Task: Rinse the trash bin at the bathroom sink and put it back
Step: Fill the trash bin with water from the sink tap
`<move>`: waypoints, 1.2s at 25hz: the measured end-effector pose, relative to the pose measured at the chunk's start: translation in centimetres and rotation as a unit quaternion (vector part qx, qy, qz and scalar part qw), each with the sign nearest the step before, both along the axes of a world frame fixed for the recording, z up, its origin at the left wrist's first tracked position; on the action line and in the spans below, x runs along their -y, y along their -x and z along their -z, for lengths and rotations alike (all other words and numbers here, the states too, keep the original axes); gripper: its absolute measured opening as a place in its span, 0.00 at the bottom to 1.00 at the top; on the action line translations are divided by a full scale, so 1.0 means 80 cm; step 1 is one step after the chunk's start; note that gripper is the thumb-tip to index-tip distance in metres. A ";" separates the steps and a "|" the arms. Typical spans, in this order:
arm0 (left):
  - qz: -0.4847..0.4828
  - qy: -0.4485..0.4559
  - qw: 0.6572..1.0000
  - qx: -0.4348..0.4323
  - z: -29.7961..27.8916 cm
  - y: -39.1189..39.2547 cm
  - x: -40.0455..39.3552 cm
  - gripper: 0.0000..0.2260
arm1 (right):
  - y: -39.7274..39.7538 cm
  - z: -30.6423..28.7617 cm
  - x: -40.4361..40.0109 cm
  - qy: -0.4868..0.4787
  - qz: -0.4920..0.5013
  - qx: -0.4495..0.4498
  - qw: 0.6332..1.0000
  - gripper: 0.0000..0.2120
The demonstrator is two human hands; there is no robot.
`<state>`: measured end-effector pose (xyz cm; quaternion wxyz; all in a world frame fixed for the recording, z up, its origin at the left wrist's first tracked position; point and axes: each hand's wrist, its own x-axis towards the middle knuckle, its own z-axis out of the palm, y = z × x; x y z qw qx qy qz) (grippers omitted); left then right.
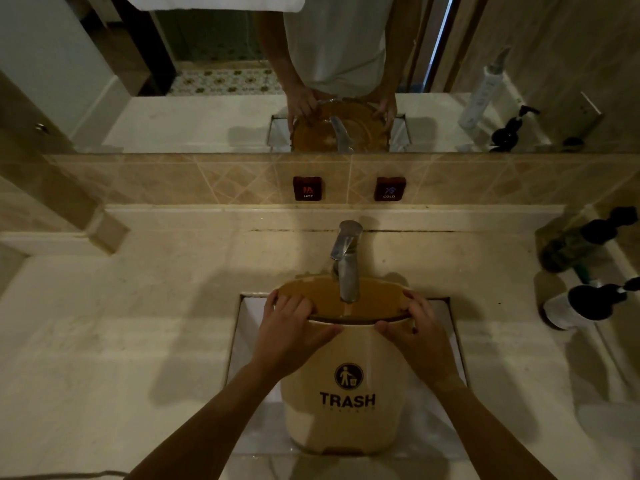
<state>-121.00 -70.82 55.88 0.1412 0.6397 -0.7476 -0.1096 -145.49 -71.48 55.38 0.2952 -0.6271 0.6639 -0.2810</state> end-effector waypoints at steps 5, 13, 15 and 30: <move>-0.001 0.013 1.000 -0.002 -0.001 0.002 0.000 0.29 | 0.001 0.000 -0.001 -0.001 0.003 -0.004 1.000 0.34; 0.000 0.005 1.000 -0.004 0.000 0.002 0.001 0.29 | 0.001 0.001 0.000 -0.005 -0.003 -0.007 1.000 0.38; 0.001 0.008 1.000 -0.005 0.000 0.002 0.000 0.28 | 0.001 0.001 0.000 -0.003 -0.005 -0.006 1.000 0.39; -0.002 0.011 1.000 0.001 0.004 0.001 0.002 0.29 | 0.000 -0.003 -0.001 -0.001 0.003 -0.006 1.000 0.40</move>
